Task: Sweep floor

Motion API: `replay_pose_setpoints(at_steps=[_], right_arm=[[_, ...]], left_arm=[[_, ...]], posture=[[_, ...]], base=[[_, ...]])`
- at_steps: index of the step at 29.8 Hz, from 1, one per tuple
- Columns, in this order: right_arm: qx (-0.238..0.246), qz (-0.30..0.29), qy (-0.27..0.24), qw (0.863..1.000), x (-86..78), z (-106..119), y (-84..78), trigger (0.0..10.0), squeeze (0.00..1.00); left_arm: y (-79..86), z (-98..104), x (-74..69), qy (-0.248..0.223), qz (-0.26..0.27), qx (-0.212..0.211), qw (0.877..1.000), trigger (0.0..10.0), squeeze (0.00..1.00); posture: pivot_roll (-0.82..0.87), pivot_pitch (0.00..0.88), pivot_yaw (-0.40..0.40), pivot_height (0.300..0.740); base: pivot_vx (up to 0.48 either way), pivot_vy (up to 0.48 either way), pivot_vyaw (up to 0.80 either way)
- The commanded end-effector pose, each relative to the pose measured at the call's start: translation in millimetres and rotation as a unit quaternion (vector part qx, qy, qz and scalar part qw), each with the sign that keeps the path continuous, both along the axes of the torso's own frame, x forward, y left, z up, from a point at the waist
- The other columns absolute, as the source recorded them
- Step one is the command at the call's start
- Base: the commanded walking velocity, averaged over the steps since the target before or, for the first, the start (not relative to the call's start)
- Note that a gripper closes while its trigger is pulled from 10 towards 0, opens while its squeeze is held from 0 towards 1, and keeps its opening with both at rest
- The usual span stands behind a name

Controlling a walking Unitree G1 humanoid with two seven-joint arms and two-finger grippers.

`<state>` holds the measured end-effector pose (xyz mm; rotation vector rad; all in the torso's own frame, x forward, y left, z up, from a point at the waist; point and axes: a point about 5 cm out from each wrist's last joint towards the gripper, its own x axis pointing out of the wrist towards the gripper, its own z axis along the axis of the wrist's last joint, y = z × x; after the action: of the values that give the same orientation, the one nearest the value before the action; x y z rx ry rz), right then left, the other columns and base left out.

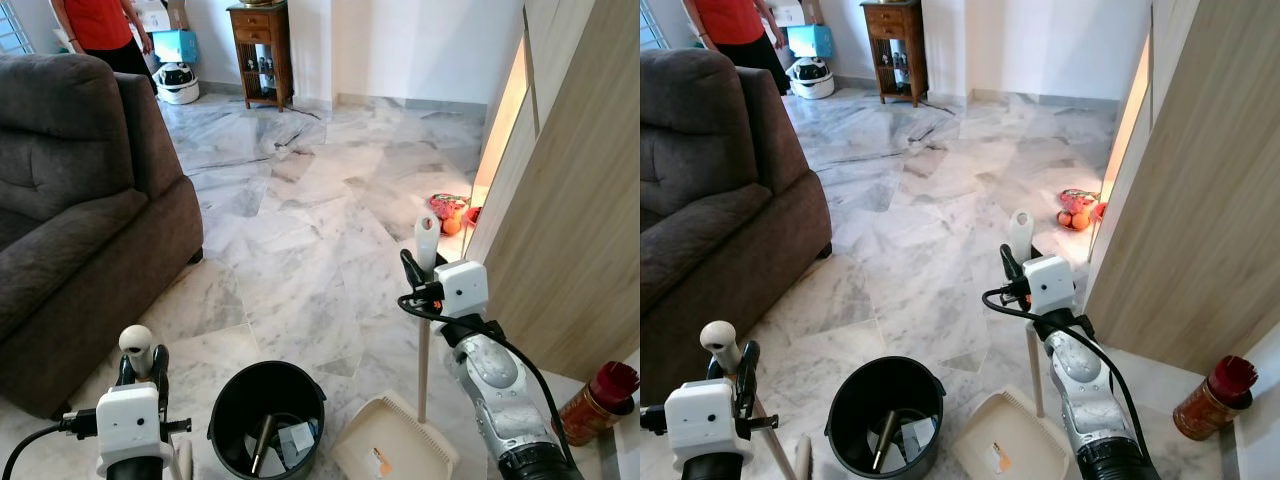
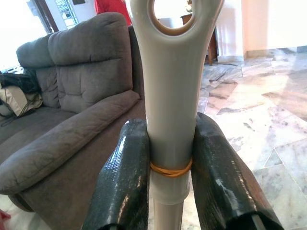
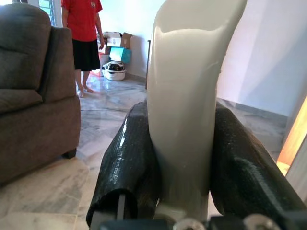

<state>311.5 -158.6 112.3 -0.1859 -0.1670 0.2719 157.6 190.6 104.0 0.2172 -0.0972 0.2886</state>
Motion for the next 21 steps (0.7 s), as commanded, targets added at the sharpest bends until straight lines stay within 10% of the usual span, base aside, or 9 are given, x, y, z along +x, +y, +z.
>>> replay_pose_setpoints(at_steps=[1,21], right_arm=[[0.013,0.008,-0.032,0.999,1.2,15.6,5.7,10.0,0.0],[0.02,0.02,-0.025,0.999,-2.0,15.7,14.5,10.0,0.0]], left_arm=[[2.1,8.5,-1.1,-0.017,0.005,0.01,1.0,10.0,0.0],[5.4,6.5,-5.5,-0.01,0.014,0.003,1.0,10.0,0.0]], posture=[[0.0,0.0,0.082,0.74],[0.04,0.0,0.099,0.74]], base=[[0.0,0.0,0.0],[0.0,0.0,0.0]])
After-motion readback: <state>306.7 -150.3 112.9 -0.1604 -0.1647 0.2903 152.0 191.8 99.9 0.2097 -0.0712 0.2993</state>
